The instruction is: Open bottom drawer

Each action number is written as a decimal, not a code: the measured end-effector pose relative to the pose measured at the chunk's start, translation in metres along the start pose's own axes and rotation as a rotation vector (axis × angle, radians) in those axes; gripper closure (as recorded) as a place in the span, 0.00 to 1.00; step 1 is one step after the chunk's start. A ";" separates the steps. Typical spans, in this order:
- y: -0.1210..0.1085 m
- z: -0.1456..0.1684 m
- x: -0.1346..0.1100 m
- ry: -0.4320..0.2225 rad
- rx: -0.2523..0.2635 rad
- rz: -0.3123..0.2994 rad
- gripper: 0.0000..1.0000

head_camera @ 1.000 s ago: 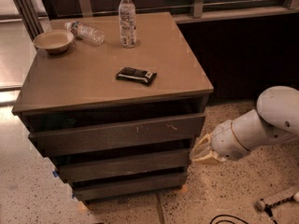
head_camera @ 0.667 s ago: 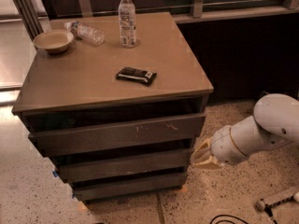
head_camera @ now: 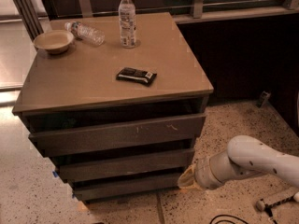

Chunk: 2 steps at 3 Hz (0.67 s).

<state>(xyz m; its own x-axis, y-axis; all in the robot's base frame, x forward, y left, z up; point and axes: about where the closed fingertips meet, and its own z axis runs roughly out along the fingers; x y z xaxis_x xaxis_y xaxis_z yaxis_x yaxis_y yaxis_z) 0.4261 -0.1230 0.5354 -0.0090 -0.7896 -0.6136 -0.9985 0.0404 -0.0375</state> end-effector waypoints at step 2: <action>0.016 0.072 0.027 -0.037 -0.075 0.027 1.00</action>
Offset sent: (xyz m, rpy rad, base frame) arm -0.0066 0.0180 -0.0578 0.0242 0.0479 0.0235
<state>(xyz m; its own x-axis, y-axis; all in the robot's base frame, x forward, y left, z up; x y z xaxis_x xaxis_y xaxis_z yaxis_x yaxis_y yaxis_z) 0.4138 -0.0994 0.4614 -0.0351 -0.7658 -0.6422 -0.9992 0.0144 0.0373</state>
